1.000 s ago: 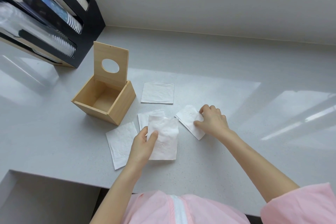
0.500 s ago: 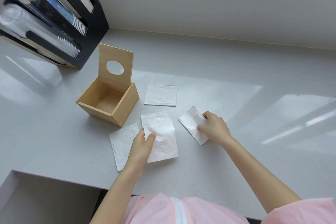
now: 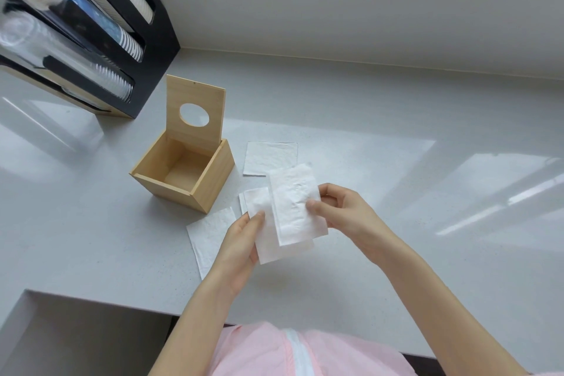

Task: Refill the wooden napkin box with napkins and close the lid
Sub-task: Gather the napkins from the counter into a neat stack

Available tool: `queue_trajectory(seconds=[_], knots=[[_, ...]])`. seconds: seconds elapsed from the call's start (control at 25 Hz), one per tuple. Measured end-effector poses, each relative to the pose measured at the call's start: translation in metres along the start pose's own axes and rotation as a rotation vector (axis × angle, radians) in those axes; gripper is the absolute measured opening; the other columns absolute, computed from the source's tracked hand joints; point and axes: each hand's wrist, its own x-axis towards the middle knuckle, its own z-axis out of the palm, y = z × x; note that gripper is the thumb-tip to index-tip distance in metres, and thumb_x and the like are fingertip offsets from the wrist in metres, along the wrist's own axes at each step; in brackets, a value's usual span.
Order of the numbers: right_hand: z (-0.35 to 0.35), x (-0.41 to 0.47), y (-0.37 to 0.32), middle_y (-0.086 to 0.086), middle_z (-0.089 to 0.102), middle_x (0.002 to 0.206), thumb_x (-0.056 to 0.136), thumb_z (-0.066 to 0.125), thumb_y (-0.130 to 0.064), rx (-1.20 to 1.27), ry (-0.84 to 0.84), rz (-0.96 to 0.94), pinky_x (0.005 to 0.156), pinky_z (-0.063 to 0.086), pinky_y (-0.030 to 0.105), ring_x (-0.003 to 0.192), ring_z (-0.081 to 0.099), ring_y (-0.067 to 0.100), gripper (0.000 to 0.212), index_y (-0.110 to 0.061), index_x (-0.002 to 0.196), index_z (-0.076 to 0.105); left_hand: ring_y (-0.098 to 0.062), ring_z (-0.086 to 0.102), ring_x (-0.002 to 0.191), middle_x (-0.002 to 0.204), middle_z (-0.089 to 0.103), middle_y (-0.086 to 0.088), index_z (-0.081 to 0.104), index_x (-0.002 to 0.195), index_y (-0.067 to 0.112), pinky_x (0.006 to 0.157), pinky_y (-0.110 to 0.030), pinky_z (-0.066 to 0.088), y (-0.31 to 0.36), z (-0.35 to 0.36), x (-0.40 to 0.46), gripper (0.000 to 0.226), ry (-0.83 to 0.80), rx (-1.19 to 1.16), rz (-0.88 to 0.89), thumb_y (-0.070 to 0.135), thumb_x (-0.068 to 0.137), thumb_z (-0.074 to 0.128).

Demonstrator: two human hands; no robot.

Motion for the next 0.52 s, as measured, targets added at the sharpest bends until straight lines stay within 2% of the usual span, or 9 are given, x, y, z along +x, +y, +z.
queue_trajectory(seconds=[0.12,0.32,0.4,0.52], knots=[[0.019,-0.001,0.005,-0.009,0.069,0.081,0.090,0.055,-0.011,-0.082,-0.018,0.045,0.063,0.044,0.010,0.071,0.062,0.002,0.015,-0.023,0.084,0.061,-0.017,0.069,0.093,0.108,0.072,-0.004,0.063,0.113,0.014,0.071,-0.031,0.055,0.006,-0.007,-0.005,0.035,-0.042,-0.062,-0.002,0.026,0.098,0.034],[0.048,0.005,0.010,-0.014,0.069,0.076,0.089,0.056,-0.011,-0.090,-0.023,0.094,0.054,0.042,0.003,0.059,0.062,-0.010,0.017,-0.025,0.081,0.061,-0.018,0.070,0.094,0.105,0.073,-0.005,0.065,0.107,0.017,0.085,-0.037,0.053,0.014,-0.028,-0.009,0.035,-0.072,-0.141,-0.051,0.028,0.097,0.034],[0.060,0.008,0.010,-0.013,0.069,0.074,0.089,0.056,-0.011,-0.097,-0.021,0.098,0.052,0.042,0.003,0.058,0.061,-0.009,0.017,-0.024,0.080,0.061,-0.020,0.070,0.095,0.106,0.072,-0.007,0.064,0.109,0.014,0.085,-0.037,0.054,0.015,-0.039,-0.010,0.031,-0.077,-0.123,-0.037,0.025,0.097,0.037],[0.077,0.013,0.013,-0.009,0.070,0.078,0.089,0.056,-0.011,-0.104,-0.014,0.105,0.062,0.047,0.011,0.070,0.064,0.003,0.015,-0.023,0.082,0.061,-0.017,0.071,0.086,0.098,0.074,-0.004,0.064,0.108,0.013,0.078,-0.032,0.056,0.014,-0.054,-0.011,0.025,-0.062,-0.057,-0.014,0.018,0.095,0.043]])
